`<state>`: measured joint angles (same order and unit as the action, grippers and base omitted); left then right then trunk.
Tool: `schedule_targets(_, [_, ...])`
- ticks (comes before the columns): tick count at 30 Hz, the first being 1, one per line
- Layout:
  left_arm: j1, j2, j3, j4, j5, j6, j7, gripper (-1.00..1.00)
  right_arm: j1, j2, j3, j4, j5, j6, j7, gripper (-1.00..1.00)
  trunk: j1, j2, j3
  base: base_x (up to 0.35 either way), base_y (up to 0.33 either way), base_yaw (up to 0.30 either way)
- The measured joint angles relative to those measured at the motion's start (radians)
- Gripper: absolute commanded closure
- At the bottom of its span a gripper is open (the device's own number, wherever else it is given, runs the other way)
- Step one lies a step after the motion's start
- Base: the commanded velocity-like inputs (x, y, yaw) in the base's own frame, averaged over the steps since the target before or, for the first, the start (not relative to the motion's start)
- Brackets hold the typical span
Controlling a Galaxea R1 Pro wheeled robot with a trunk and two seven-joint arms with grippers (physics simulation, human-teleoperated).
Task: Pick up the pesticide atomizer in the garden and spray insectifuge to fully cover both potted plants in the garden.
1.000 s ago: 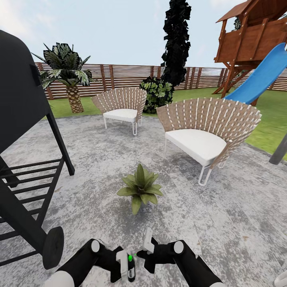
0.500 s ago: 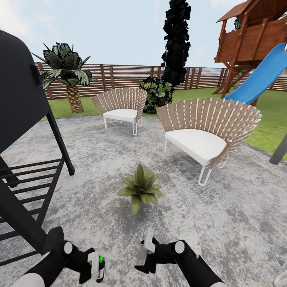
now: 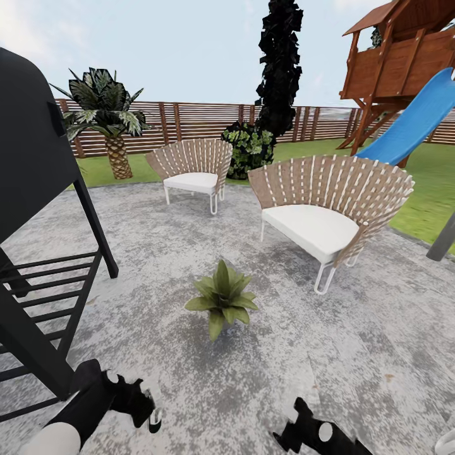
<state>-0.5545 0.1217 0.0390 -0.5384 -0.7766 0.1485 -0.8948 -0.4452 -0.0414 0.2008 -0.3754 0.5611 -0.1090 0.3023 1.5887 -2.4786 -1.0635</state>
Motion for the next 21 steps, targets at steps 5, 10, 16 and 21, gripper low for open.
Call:
schedule_targets(5, [-0.033,-0.020,0.006,-0.002,0.005,0.164,0.008,1.00,0.001,0.025,-0.200,0.145,0.002,-0.001,-0.310,-1.00,0.000,0.000,0.000,0.000,0.000,0.000])
schedule_targets(10, [-0.079,-0.022,0.020,-0.002,0.008,0.320,0.005,1.00,0.002,0.034,-0.418,0.179,-0.003,-0.004,-0.473,-1.00,0.000,0.000,0.000,0.000,0.000,0.000])
schedule_targets(16, [-0.114,-0.023,0.018,-0.004,0.009,0.511,0.002,1.00,0.003,0.029,-0.498,0.183,-0.002,-0.010,-0.499,-1.00,0.000,0.000,0.000,0.000,0.000,0.000])
schedule_targets(21, [-0.118,-0.024,0.016,-0.005,0.003,0.532,0.002,1.00,0.003,0.026,-0.520,0.182,-0.077,-0.010,-0.501,-1.00,0.000,0.000,0.000,0.102,0.000,-0.042])
